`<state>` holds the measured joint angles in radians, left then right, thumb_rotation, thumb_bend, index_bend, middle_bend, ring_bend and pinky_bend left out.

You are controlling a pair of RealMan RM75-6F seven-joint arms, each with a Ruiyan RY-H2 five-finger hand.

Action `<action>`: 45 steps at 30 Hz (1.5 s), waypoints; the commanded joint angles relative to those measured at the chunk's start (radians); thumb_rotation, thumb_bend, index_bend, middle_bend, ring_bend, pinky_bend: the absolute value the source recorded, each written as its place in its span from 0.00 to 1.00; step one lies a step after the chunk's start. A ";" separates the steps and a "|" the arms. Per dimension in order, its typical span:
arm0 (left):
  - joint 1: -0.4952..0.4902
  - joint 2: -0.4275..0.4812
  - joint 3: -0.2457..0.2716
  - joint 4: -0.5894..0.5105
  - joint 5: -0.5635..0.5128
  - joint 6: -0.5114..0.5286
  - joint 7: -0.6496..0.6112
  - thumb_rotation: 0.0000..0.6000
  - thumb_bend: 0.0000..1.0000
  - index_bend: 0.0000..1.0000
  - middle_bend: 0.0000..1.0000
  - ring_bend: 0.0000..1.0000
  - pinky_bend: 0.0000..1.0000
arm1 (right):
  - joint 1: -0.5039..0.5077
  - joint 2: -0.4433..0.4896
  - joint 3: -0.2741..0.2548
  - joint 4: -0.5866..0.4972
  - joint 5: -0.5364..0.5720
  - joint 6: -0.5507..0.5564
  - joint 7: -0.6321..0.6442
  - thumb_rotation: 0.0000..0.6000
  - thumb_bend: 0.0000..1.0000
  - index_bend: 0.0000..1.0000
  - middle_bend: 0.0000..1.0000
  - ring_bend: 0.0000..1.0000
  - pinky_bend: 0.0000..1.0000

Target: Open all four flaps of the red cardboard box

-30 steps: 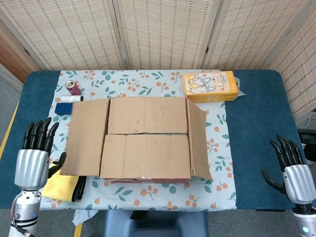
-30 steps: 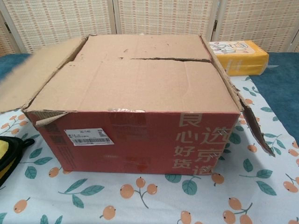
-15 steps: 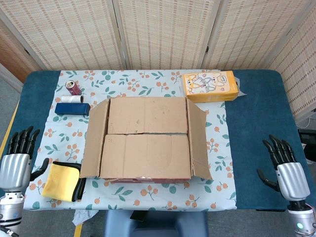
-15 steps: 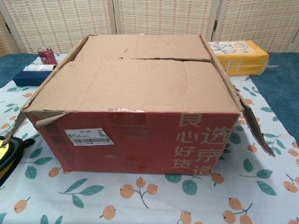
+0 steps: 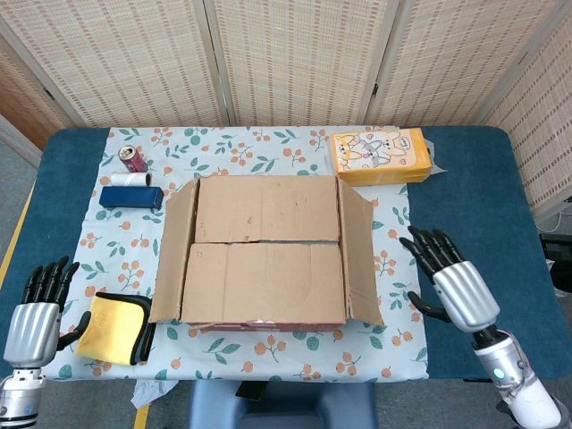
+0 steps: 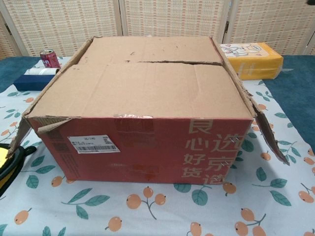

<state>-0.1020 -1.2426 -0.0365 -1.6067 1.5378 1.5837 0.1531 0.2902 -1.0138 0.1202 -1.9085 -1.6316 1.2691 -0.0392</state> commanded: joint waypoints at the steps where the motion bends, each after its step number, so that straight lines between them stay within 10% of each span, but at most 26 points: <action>1: 0.010 -0.005 0.004 0.018 0.009 0.012 -0.004 1.00 0.40 0.00 0.06 0.03 0.01 | 0.142 0.033 0.078 -0.084 0.120 -0.178 0.002 1.00 0.38 0.00 0.00 0.00 0.00; 10: 0.027 0.009 0.007 0.042 0.019 0.027 -0.075 1.00 0.40 0.00 0.06 0.03 0.01 | 0.377 -0.100 0.181 -0.050 0.413 -0.372 -0.195 1.00 0.38 0.00 0.00 0.00 0.00; 19: 0.034 0.044 0.001 0.022 0.002 0.015 -0.110 1.00 0.40 0.00 0.06 0.02 0.01 | 0.521 -0.202 0.178 0.035 0.640 -0.423 -0.334 1.00 0.39 0.00 0.00 0.00 0.00; 45: 0.050 0.092 -0.028 0.021 -0.036 0.008 -0.214 1.00 0.40 0.00 0.06 0.02 0.01 | 0.688 -0.389 0.164 0.354 0.714 -0.451 -0.329 1.00 0.39 0.00 0.00 0.00 0.00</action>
<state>-0.0532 -1.1519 -0.0629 -1.5864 1.5024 1.5899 -0.0593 0.9701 -1.3938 0.2757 -1.5662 -0.9096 0.8192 -0.3820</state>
